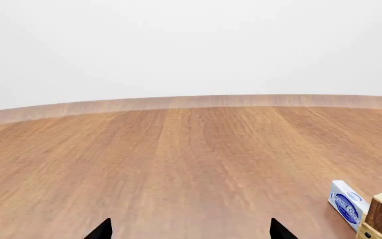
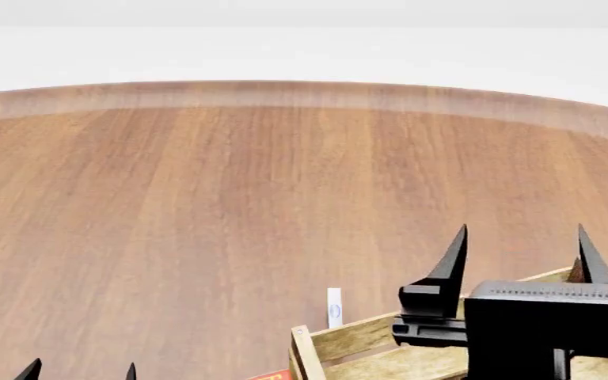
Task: Pick up the tomato sauce, and put it in the wooden tray.
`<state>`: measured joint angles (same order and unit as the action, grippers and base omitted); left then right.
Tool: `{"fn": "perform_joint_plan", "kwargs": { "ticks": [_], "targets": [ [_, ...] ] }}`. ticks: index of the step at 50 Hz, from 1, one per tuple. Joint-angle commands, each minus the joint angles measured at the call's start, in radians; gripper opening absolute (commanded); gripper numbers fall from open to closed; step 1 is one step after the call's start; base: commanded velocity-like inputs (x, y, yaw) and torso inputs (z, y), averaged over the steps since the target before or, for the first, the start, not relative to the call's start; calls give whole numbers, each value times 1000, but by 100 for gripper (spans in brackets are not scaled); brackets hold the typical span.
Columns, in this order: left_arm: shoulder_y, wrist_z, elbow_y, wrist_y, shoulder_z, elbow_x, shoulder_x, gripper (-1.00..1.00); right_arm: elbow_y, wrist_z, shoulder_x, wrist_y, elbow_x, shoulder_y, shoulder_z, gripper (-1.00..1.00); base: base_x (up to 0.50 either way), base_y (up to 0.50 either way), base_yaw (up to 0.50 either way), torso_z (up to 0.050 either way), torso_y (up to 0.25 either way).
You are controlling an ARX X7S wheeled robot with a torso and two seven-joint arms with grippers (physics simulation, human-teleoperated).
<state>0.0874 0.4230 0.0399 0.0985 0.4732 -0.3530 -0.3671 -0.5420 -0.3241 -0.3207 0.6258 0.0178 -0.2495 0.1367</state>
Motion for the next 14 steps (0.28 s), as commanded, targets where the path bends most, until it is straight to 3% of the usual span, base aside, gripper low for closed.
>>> {"fn": "perform_joint_plan", "kwargs": {
  "ticks": [1,14],
  "targets": [
    [-2,-24,-2,-1,-19,10,18,100,-197,-9,-13,32,-51,74,-14,100,0,0,0,0,0],
    [-2,-23,-2,1,-17,8,16,100,-393,-26,-41,73,-103,130,25,100,0,0,0,0,0]
  ]
}}
